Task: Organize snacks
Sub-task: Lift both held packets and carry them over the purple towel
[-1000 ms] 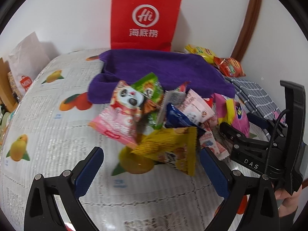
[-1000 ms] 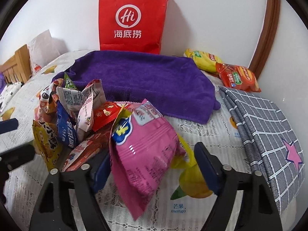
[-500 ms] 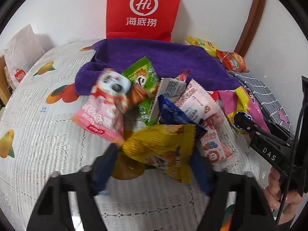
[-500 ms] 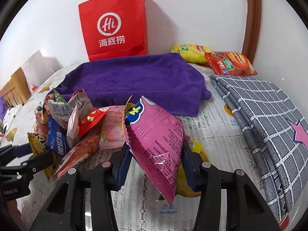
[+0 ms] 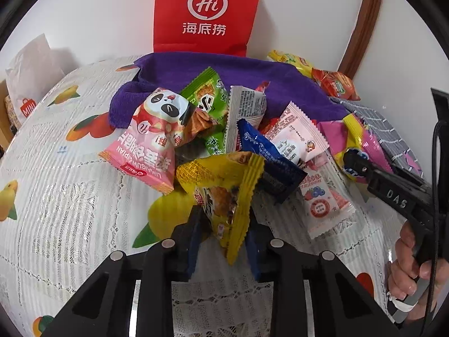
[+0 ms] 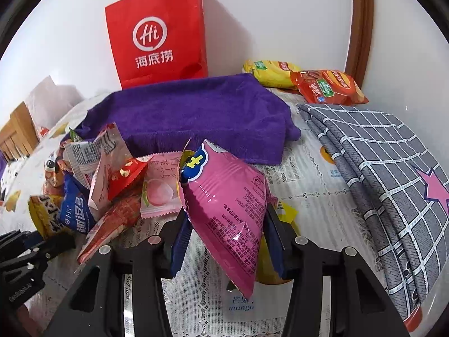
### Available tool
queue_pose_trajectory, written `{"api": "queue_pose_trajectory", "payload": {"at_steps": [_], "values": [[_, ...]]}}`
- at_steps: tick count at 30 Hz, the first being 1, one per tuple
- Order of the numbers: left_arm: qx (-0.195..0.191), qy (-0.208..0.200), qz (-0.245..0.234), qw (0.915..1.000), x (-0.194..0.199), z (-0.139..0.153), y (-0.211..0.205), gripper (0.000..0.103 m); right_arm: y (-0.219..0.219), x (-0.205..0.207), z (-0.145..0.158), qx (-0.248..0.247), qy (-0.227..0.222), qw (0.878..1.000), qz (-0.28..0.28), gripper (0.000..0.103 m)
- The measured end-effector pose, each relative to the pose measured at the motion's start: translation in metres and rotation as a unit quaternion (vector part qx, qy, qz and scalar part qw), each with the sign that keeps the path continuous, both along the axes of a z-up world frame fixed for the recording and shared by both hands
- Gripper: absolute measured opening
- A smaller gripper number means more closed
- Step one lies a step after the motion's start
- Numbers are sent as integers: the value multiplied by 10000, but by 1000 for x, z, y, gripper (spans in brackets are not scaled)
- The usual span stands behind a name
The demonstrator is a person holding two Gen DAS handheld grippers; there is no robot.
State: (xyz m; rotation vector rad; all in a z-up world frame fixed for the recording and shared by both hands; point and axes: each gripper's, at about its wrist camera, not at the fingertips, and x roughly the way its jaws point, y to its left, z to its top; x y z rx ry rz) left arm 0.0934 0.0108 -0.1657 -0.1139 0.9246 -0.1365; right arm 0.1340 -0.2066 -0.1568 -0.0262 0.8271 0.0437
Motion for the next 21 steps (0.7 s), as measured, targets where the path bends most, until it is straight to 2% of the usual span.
{"api": "queue_pose_trajectory", "payload": {"at_steps": [8,11,14,21], "values": [[-219,-3,43,9998,0,-2,6,27,0,4,-4,-48,102,9999,-24,50],[-432,-2,74,9990,-1,-4,11,27,0,3,-4,-30,95,9999,-20,50],[-664,-3,95,9977,-1,-5,17,26,-3,3,-4,58,83,9999,-16,49],[-831,-63,57,9965,-6,-5,20,21,-14,-1,-3,420,-22,9991,-73,47]]}}
